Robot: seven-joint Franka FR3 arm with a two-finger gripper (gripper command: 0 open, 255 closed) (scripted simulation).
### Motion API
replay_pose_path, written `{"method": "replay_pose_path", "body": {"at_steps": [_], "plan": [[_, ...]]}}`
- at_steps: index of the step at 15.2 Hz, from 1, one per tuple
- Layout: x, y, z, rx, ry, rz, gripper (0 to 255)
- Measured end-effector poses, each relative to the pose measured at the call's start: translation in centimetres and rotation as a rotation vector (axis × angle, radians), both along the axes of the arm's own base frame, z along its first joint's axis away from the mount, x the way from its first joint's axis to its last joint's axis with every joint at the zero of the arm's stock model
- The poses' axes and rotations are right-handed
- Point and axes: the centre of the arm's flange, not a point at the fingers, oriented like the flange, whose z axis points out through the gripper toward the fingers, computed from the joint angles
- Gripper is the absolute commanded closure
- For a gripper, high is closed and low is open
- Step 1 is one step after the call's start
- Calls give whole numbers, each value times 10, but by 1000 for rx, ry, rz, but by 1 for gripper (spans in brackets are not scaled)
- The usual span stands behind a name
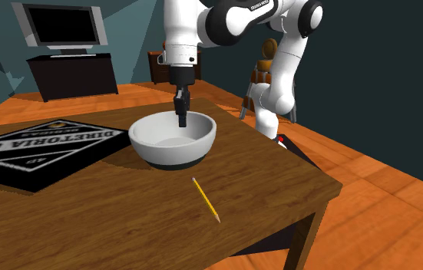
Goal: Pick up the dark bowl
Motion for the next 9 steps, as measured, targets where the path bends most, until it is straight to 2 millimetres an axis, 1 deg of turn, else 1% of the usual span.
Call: {"method": "replay_pose_path", "body": {"at_steps": [7, 9], "plan": [[0, 0, 0, 1, -1, -1, 255], [0, 0, 5, -1, 1, 0, 255]]}}
